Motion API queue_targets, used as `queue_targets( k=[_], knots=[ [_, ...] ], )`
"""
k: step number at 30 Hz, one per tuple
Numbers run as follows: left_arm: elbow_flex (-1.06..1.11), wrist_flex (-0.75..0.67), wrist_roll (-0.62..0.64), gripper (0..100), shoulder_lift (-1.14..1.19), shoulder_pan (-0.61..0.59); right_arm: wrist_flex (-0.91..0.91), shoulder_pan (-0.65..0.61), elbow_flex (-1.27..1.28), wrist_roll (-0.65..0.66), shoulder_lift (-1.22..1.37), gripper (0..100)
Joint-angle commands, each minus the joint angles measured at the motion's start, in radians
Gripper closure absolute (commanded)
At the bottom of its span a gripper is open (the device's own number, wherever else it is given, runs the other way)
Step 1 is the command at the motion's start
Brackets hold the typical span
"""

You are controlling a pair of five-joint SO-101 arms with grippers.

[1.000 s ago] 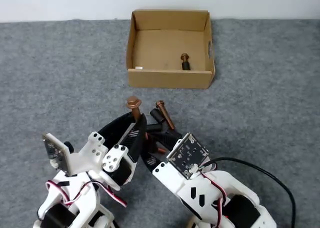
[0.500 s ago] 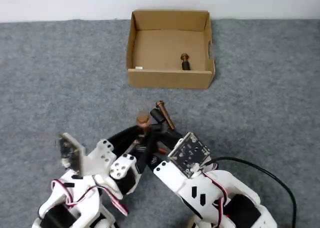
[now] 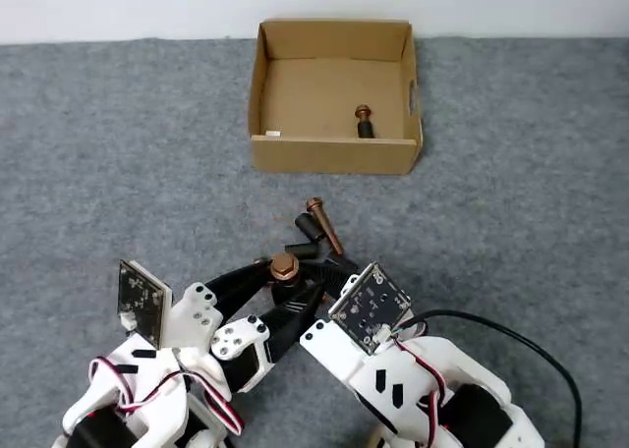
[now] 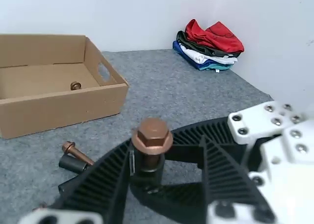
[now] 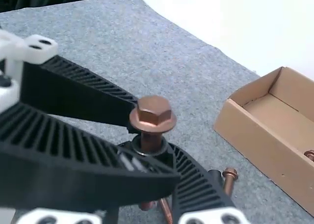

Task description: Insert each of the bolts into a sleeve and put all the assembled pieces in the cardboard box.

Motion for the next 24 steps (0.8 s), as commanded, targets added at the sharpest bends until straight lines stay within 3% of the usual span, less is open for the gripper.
queue_targets(
  k=[1, 8, 14, 18, 21, 24],
  knots=[
    [-0.053, 0.006, -0.017, 80, 0.009, -0.034, -0.025, -0.002, -0.068, 0.009, -0.002, 99.1],
    [-0.068, 0.008, -0.121, 80, 0.008, -0.216, -0.022, -0.001, -0.064, 0.009, 0.001, 99.1],
    [-0.081, 0.038, -0.118, 81, 0.002, -0.241, -0.013, 0.012, -0.060, 0.005, 0.005, 99.1],
    [-0.084, 0.069, -0.118, 85, 0.002, -0.272, 0.007, 0.142, -0.064, -0.091, 0.005, 99.1],
    [-0.058, 0.087, -0.123, 98, 0.002, -0.385, 0.007, 0.268, -0.069, -0.184, 0.007, 99.1],
    [0.008, 0.107, -0.126, 99, 0.002, -0.500, 0.007, 0.360, -0.074, -0.244, 0.008, 99.1]
  ],
)
